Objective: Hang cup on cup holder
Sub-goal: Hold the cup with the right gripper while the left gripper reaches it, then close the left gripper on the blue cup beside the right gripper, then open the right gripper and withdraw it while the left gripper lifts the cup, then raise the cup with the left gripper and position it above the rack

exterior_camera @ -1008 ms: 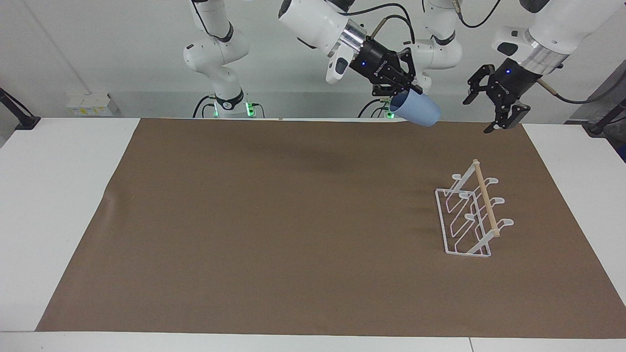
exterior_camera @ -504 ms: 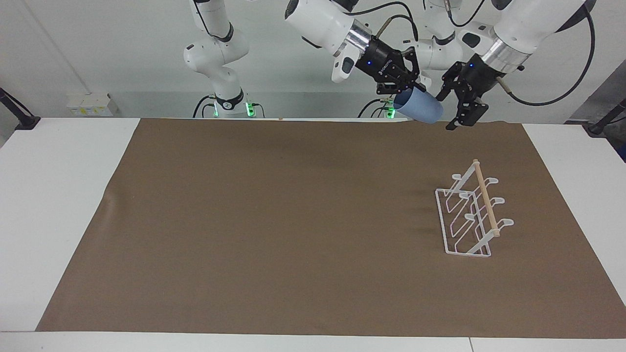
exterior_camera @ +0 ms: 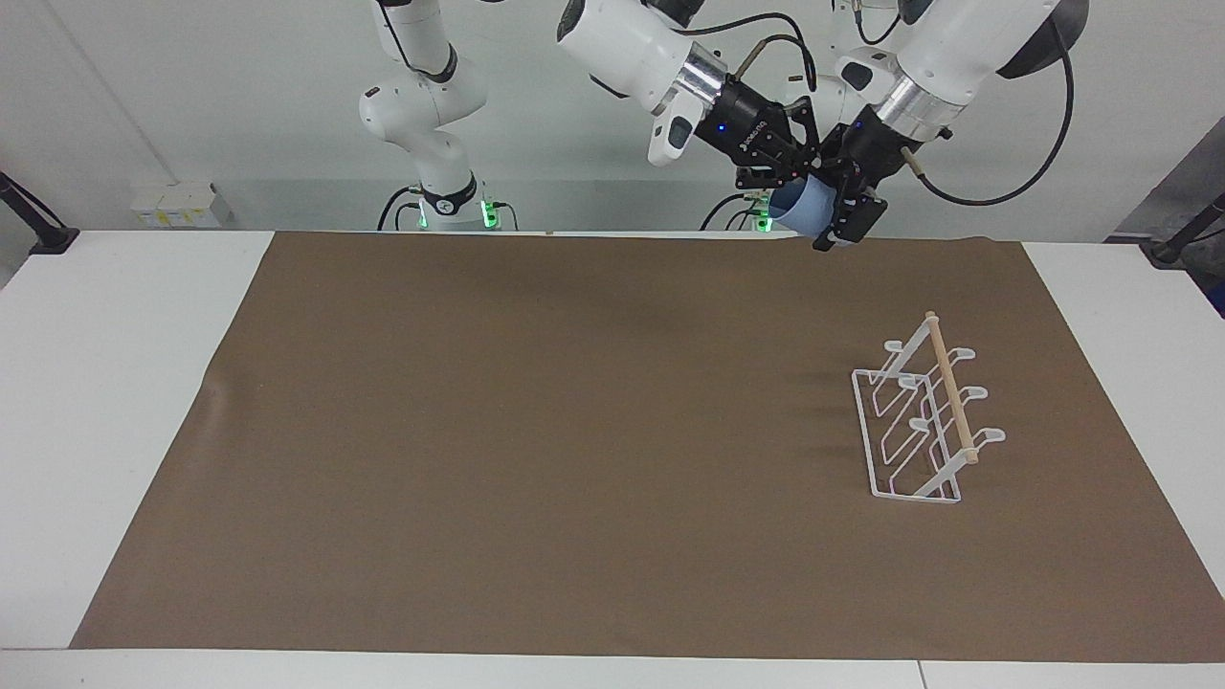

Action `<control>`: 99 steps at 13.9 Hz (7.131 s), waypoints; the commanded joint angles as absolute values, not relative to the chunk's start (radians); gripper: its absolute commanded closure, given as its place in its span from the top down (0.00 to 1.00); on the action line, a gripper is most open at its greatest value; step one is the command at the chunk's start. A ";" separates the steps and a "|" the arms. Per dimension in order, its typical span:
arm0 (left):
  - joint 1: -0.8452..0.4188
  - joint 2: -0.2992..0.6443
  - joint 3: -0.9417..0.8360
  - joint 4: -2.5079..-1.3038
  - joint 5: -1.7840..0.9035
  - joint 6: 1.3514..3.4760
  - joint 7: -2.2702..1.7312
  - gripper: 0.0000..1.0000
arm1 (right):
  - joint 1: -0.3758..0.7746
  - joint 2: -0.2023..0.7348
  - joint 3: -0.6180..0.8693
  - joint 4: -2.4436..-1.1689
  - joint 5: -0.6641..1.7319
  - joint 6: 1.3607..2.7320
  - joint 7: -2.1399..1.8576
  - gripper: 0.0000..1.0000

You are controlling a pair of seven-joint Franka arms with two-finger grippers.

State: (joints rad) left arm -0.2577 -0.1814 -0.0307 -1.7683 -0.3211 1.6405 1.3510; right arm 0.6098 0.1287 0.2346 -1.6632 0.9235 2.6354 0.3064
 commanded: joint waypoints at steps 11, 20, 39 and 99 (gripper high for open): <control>-0.262 -0.242 -0.006 -1.816 -0.345 1.634 1.356 1.00 | 0.615 0.132 0.241 -1.641 0.954 2.646 0.310 0.00; -0.241 -0.250 -0.003 -1.815 -0.345 1.615 1.356 0.00 | 0.606 0.133 0.241 -1.641 0.954 2.646 0.310 0.00; -0.241 -0.252 -0.009 -1.818 -0.229 1.617 1.342 0.00 | 0.588 0.133 0.236 -1.644 0.934 2.649 0.282 0.78; -0.282 0.206 -0.087 -2.049 1.692 2.033 0.681 1.00 | -0.178 -0.043 0.229 -1.807 -0.026 1.810 -0.002 1.00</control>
